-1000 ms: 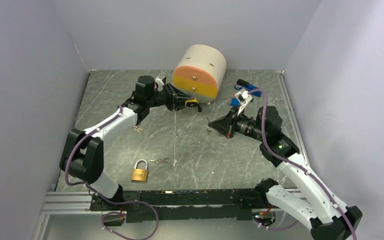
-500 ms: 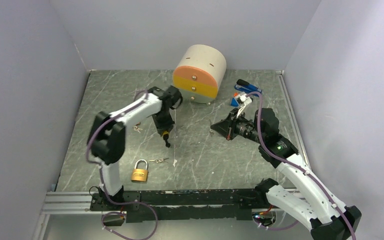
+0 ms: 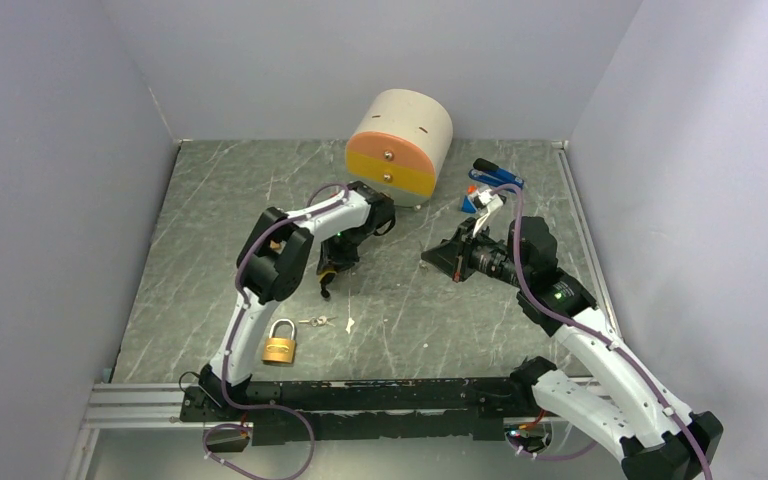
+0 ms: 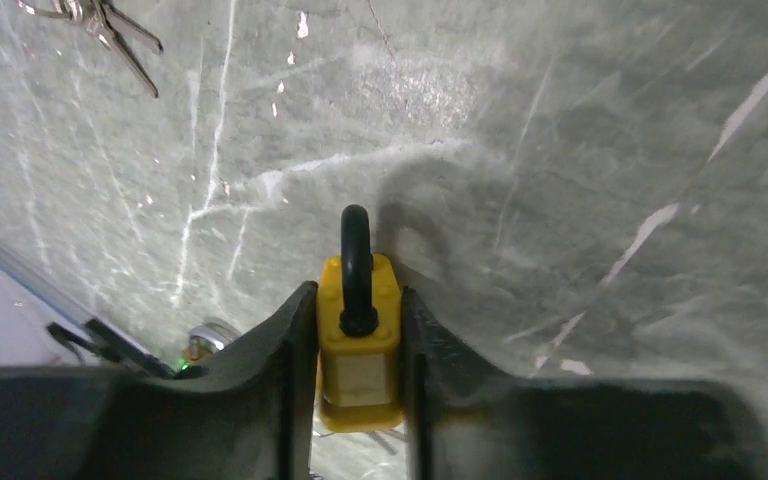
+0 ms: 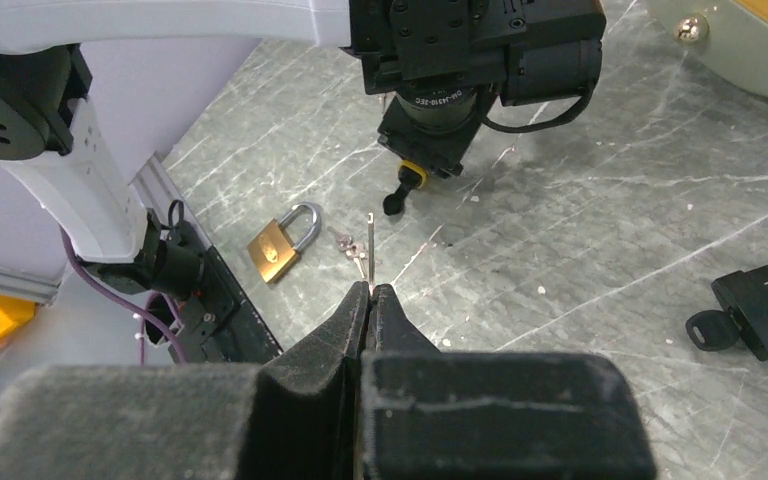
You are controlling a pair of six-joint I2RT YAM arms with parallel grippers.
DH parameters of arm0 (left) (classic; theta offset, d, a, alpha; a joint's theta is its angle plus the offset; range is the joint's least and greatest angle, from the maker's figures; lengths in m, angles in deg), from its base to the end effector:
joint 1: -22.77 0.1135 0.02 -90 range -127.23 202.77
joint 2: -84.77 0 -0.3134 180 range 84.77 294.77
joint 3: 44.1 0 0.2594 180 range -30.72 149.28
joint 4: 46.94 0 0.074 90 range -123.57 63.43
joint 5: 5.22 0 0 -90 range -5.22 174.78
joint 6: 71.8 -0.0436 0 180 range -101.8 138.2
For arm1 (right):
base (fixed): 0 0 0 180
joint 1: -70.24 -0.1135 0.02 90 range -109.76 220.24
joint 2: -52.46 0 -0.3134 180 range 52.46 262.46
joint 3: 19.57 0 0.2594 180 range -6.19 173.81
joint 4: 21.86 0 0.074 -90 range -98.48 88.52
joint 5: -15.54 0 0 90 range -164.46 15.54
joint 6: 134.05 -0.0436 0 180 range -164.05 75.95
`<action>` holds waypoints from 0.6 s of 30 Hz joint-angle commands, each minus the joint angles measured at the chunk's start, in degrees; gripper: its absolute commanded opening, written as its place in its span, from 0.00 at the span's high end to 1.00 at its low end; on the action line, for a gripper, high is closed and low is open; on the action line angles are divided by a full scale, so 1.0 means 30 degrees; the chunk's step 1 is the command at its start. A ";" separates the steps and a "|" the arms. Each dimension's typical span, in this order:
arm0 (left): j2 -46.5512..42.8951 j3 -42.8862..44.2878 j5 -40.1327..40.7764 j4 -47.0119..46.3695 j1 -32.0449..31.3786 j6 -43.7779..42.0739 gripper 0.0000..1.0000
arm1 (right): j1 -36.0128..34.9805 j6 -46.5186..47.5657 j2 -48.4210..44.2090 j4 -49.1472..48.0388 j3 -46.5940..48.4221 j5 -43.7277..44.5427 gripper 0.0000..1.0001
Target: Unlock with the key
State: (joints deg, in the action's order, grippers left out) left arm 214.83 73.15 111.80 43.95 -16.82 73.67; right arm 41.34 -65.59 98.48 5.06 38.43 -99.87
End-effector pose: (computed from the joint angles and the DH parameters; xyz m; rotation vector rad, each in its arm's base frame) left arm 0.3578 -0.2702 0.1862 -0.3140 2.8498 0.7189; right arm 0.1360 0.0964 0.3636 -0.4507 1.8764 1.0102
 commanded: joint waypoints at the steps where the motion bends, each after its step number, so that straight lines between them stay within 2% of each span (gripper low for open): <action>1: 0.0088 0.0320 -0.0494 -0.0621 0.0013 -0.1202 0.56 | 0.0049 0.0126 -0.0223 -0.0385 0.0434 0.0210 1.00; 4: -0.0599 -0.0319 -0.1123 -0.1906 0.0040 -0.1523 0.31 | 0.0037 0.0035 -0.0075 -0.0405 0.0707 0.0031 1.00; 6: -0.1184 -0.0691 -0.1477 -0.2682 0.0060 -0.1670 0.19 | 0.0052 0.0006 0.0076 -0.0401 0.0838 -0.0099 1.00; 8: -0.2046 -0.1439 -0.2265 -0.3816 0.0203 -0.1929 0.12 | 0.0054 -0.0042 0.0246 -0.0415 0.0884 -0.0191 1.00; 13: -0.4651 -0.4440 -0.4131 -0.6801 0.1327 -0.1549 0.08 | 0.0049 0.0011 0.0607 -0.0383 0.1003 -0.0270 1.00; 18: -0.7464 -0.8868 -0.7312 -1.1503 0.2780 -0.1817 0.07 | 0.0033 -0.0005 0.1106 -0.0525 0.1020 -0.0584 1.00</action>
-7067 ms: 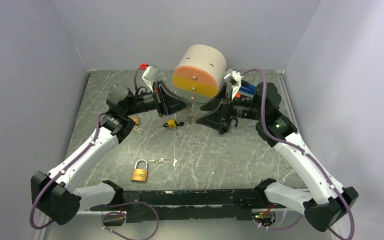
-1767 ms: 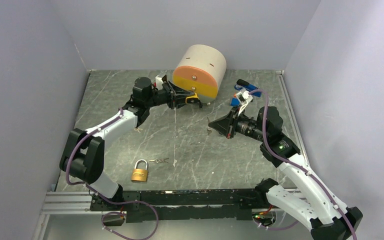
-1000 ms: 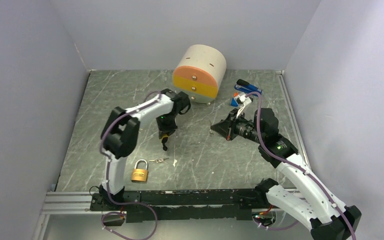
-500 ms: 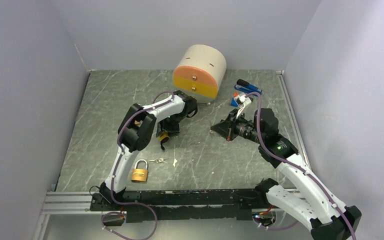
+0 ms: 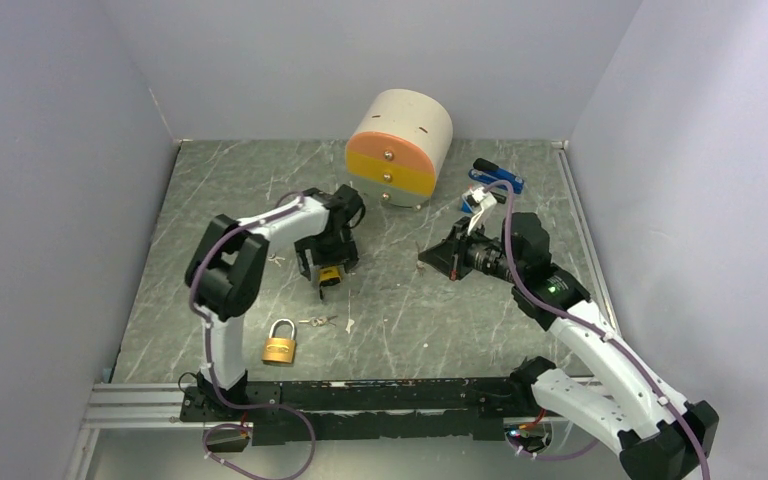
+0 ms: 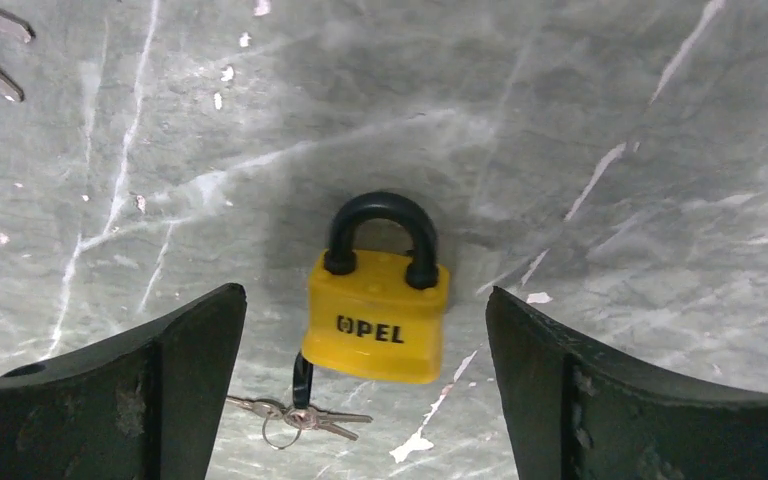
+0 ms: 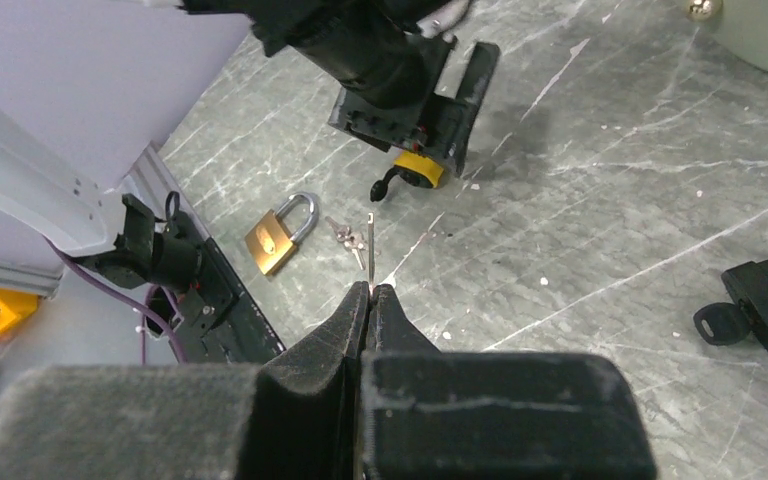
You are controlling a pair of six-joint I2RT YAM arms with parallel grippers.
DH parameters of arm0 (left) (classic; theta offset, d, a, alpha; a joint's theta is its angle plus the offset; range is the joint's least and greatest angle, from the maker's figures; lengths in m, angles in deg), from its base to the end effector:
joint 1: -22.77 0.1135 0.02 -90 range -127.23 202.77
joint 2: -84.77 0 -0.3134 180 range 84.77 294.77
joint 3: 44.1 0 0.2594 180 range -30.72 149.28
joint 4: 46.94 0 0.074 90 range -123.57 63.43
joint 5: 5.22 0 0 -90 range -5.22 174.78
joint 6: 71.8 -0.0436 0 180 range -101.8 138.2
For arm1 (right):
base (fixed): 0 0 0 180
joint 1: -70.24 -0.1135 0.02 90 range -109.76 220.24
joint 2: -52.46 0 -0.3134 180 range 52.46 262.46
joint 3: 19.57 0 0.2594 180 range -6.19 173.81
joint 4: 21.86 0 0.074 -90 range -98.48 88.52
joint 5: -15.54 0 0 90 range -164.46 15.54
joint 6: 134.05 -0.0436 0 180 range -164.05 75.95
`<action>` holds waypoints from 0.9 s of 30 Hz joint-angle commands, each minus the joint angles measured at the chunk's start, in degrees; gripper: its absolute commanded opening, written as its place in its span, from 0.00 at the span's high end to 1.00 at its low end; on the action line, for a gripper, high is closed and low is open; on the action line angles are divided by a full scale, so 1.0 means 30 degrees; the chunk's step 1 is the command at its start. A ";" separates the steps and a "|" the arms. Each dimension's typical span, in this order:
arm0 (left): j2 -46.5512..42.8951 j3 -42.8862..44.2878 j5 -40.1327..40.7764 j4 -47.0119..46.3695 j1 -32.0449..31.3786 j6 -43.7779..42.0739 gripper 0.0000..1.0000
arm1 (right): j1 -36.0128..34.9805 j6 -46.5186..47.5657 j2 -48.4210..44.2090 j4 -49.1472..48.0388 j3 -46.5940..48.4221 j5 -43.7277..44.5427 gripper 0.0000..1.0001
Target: Unlock with the key
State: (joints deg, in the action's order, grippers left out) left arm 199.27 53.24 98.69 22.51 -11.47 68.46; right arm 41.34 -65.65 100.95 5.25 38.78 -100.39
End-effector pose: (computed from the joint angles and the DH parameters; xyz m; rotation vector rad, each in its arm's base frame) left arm 0.3405 -0.2190 0.2060 -0.4184 2.8977 0.2061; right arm 0.1449 0.1017 0.3590 -0.4527 1.9189 1.0155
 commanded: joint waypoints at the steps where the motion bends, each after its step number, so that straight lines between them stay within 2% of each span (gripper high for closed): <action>1: -0.2643 -0.2953 -0.3693 -0.5203 0.1274 -0.0270 0.08 | 0.0049 0.0020 0.0387 -0.0598 0.0931 -0.0493 1.00; 4: -0.3146 -0.4406 -0.5486 -0.6910 0.2025 -0.0775 0.11 | 0.0044 0.0055 0.0655 -0.0594 0.1005 -0.0651 1.00; 7: -0.3143 -0.4695 -0.6659 -0.7774 0.2188 -0.1538 0.17 | 0.0041 0.0037 0.0802 -0.0649 0.0978 -0.0802 1.00; 16: -0.2451 -0.4326 -0.6550 -0.6765 0.2243 -0.1477 0.39 | 0.0031 0.0025 0.0888 -0.0577 0.0919 -0.0655 1.00; 21: -0.2049 -0.3472 -0.5377 -0.4826 0.2246 -0.1500 0.32 | 0.0029 0.0067 0.1218 -0.0638 0.1050 -0.0783 1.00; 25: -0.1494 -0.2762 -0.4671 -0.3231 0.2200 -0.1361 0.36 | 0.0061 0.0025 0.1355 -0.0733 0.1021 -0.0866 1.00; 27: -0.1105 -0.2424 -0.4667 -0.2704 0.2192 -0.1376 0.41 | 0.0055 0.0023 0.1367 -0.0784 0.1006 -0.0916 1.00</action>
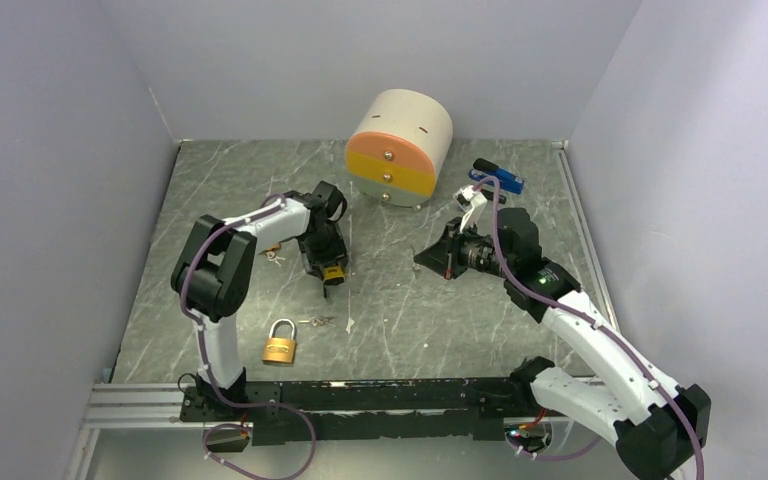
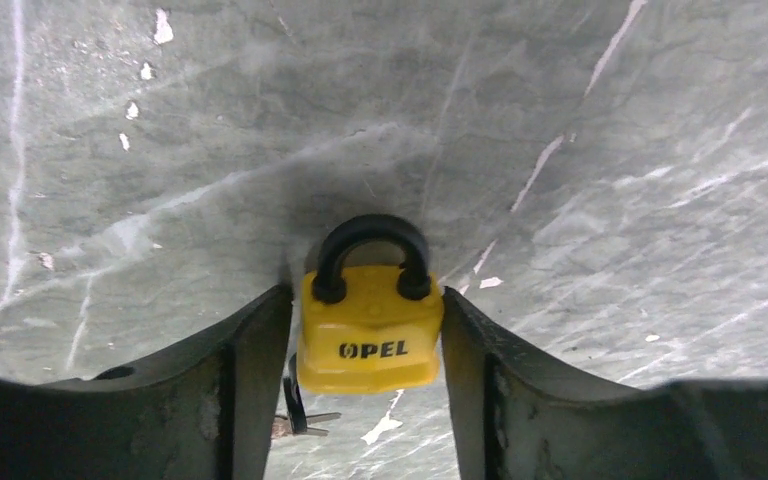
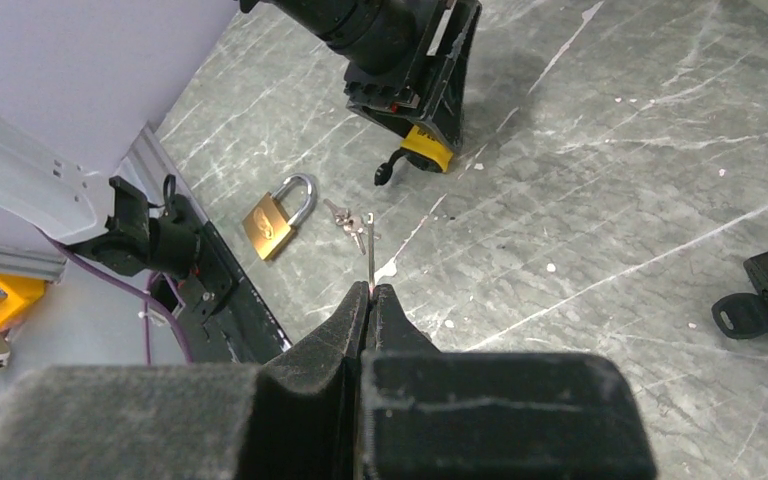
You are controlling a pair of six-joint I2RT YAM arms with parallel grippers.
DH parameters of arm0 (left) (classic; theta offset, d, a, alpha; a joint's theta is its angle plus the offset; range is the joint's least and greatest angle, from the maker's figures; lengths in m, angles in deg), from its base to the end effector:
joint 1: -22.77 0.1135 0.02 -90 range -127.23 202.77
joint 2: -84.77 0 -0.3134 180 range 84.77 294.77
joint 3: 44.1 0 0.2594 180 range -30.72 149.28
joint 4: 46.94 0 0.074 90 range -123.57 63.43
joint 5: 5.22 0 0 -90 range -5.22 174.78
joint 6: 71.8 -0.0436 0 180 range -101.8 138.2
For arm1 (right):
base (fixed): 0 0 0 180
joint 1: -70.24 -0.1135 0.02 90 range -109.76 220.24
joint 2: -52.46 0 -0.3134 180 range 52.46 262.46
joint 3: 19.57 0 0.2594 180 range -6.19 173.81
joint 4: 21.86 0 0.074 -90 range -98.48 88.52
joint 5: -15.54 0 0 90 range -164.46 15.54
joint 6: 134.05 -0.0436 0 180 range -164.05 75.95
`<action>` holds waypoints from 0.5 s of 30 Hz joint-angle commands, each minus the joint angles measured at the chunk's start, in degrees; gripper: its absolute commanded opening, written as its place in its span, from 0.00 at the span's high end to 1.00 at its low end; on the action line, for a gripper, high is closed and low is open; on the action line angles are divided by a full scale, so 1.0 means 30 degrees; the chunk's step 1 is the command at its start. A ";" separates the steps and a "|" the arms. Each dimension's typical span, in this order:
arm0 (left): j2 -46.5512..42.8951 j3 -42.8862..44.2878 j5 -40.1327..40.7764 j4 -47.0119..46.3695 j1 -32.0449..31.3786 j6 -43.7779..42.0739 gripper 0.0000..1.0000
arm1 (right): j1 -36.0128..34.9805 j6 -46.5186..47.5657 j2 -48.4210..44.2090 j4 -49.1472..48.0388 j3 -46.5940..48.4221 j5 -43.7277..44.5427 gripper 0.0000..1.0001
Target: Unlock with the key
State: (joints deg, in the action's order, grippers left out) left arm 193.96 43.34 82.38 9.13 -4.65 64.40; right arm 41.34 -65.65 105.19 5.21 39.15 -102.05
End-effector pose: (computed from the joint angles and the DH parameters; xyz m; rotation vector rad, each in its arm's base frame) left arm 0.3442 -0.1806 0.1984 -0.4807 2.9479 -0.2410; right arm 0.1595 0.1111 0.3495 -0.4667 1.9877 1.0365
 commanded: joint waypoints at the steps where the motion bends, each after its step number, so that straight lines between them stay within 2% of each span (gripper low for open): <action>1: 0.0779 0.0942 0.0768 0.1751 -0.0102 -0.0084 0.46 | 0.0055 0.0017 -0.0030 -0.0769 0.0867 -0.0376 1.00; 6: 0.1165 0.1734 0.0768 0.1845 -0.0079 -0.0573 0.83 | 0.0054 0.0069 0.0119 -0.0785 0.0825 -0.0596 1.00; 8: 0.0789 0.1999 0.0378 0.1938 -0.0085 -0.0658 0.94 | 0.0035 0.0131 0.0380 -0.0695 0.0957 -0.0654 1.00; 9: 0.0483 0.2137 0.0046 0.1939 -0.0085 -0.0621 0.97 | 0.0031 0.0140 0.0580 -0.0565 0.1170 -0.0658 1.00; 12: -0.0515 0.2802 -0.2062 0.2071 0.0114 -0.0166 0.97 | 0.0052 -0.0315 0.1770 0.0315 0.2179 -0.0344 1.00; 15: -0.1543 0.3537 -0.4929 0.1333 0.0221 0.0815 0.98 | -0.0005 -0.0213 0.3926 0.1847 0.3981 -0.1651 1.00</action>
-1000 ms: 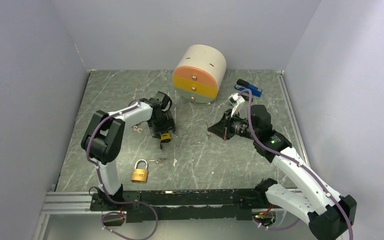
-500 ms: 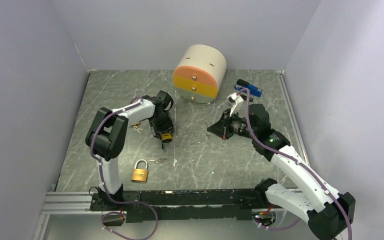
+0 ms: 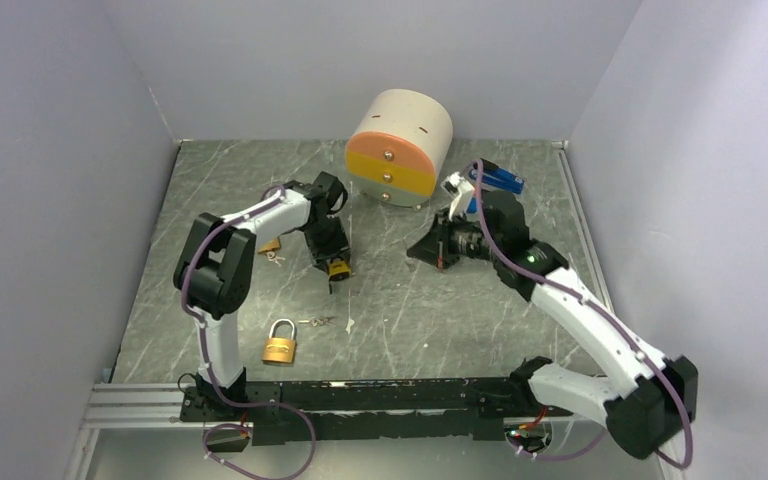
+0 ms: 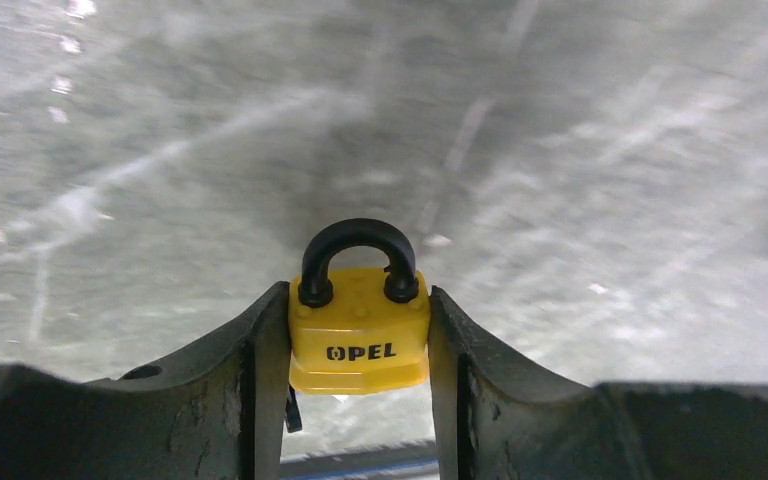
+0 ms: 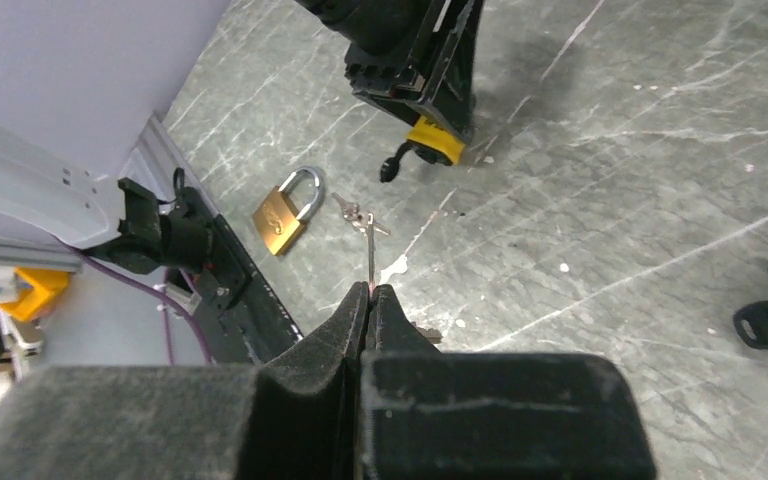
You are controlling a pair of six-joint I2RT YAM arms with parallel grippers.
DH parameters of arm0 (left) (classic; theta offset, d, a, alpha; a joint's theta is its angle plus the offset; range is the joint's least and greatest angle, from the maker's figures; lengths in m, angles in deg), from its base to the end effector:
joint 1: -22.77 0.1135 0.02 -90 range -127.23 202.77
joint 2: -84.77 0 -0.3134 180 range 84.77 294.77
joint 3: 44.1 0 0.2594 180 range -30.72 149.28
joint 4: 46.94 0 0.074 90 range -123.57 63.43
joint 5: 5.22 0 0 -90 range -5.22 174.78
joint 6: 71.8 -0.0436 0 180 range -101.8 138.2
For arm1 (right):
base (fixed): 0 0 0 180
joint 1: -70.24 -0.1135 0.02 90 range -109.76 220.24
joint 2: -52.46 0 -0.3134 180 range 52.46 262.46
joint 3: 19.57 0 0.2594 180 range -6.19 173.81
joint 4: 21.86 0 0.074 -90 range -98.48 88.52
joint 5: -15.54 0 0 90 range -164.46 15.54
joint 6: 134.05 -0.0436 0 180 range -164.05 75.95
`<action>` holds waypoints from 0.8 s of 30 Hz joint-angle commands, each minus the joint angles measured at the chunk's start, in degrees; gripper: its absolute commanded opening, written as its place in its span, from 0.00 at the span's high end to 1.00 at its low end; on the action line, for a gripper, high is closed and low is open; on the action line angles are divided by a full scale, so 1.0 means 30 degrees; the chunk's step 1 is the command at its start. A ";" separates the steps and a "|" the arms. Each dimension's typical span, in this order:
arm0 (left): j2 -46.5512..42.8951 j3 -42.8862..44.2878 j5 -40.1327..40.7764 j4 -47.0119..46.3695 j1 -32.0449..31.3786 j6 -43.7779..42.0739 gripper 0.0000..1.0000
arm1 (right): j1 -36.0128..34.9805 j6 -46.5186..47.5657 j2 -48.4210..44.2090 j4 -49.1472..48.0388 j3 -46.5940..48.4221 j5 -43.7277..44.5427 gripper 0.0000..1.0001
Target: Unlock with the key
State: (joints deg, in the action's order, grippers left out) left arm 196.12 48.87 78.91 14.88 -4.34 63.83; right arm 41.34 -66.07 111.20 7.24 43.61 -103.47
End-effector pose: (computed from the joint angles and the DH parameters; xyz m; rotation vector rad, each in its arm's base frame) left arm 0.3542 -0.1864 0.2079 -0.4778 3.0141 -0.2811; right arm 0.1805 0.1238 0.3547 -0.4692 2.0554 1.0592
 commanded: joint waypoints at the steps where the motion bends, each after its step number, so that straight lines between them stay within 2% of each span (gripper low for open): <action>1: -0.2478 0.1870 -0.4597 -0.0994 0.0079 0.1437 0.97 | -0.0033 0.0096 0.2733 0.1829 0.3119 -0.1506 1.00; 6: -0.3348 0.2084 -0.7568 -0.3072 0.0080 0.3999 0.97 | -0.0581 0.0655 0.5932 0.3017 0.4699 -0.3563 1.00; 11: -0.3989 0.1657 -0.9503 -0.4684 0.0073 0.5564 0.97 | -0.1160 0.0774 0.7067 0.3659 0.5311 -0.3112 1.00; 24: -0.5002 0.0782 -1.0319 -0.5255 -0.0004 0.5776 0.97 | -0.1131 -0.0160 0.8088 0.3656 0.5784 -0.1297 1.00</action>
State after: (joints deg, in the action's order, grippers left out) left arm 184.87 51.38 51.48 2.59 -4.06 80.01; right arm 37.80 -65.24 134.78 19.31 57.73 -109.26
